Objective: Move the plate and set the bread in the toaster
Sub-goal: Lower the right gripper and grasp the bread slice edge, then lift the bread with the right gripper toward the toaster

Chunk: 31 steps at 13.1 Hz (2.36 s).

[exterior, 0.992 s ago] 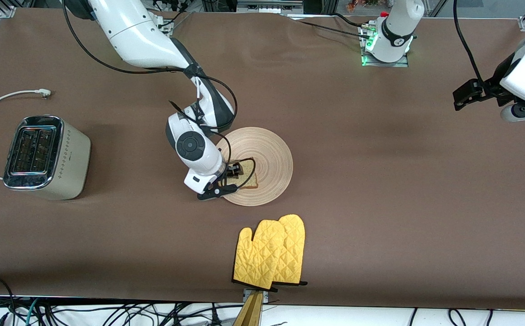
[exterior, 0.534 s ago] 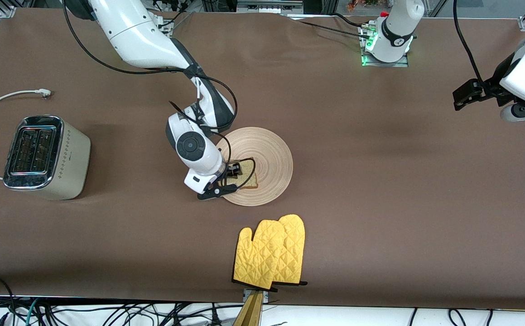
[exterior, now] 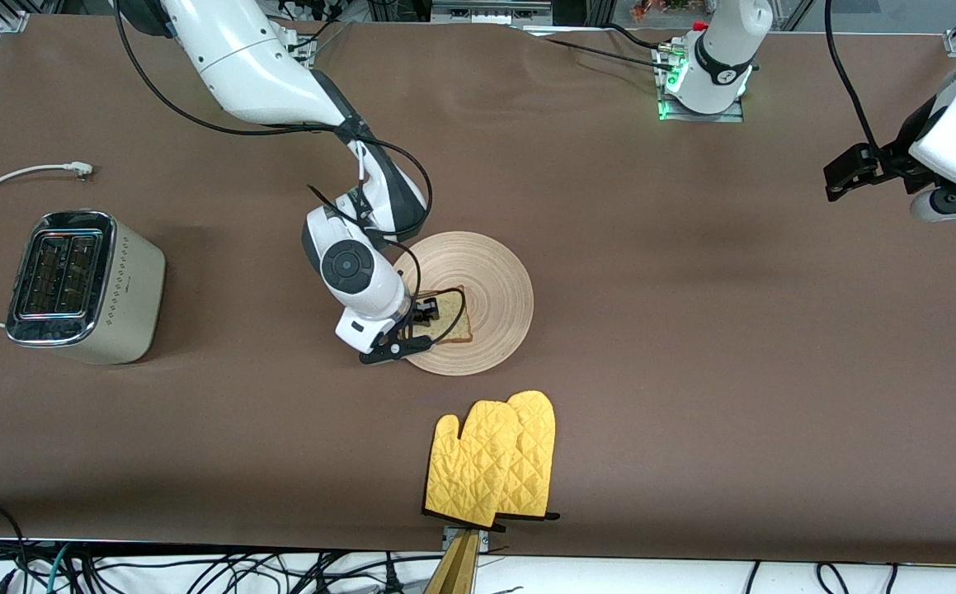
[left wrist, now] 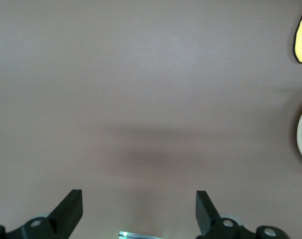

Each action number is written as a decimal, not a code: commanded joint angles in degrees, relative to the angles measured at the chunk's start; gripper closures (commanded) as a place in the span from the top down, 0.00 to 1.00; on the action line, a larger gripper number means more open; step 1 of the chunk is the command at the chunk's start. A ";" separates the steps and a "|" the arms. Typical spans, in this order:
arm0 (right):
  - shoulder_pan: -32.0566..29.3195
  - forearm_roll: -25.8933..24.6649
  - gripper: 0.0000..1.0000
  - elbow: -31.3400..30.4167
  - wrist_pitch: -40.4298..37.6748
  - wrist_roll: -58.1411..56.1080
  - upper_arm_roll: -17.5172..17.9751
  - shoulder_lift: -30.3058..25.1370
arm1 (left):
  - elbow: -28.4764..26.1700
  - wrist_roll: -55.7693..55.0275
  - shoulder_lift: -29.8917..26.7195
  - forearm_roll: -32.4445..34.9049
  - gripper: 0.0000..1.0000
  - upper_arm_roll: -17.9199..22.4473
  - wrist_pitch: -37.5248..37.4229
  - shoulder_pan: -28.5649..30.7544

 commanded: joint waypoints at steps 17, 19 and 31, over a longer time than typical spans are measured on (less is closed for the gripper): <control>1.22 0.07 0.00 1.23 -2.60 7.05 -0.78 -1.02 | 1.69 -0.53 0.63 2.06 1.00 -0.46 -0.39 -0.31; 0.07 0.16 0.00 1.23 -7.87 7.13 -0.95 -4.96 | 1.69 -0.53 0.72 2.06 1.00 -0.46 -0.39 -0.22; -0.90 -13.11 0.00 20.30 -54.99 -5.68 -25.70 -13.34 | 1.69 -0.53 0.71 2.06 1.00 -0.72 -0.39 -0.31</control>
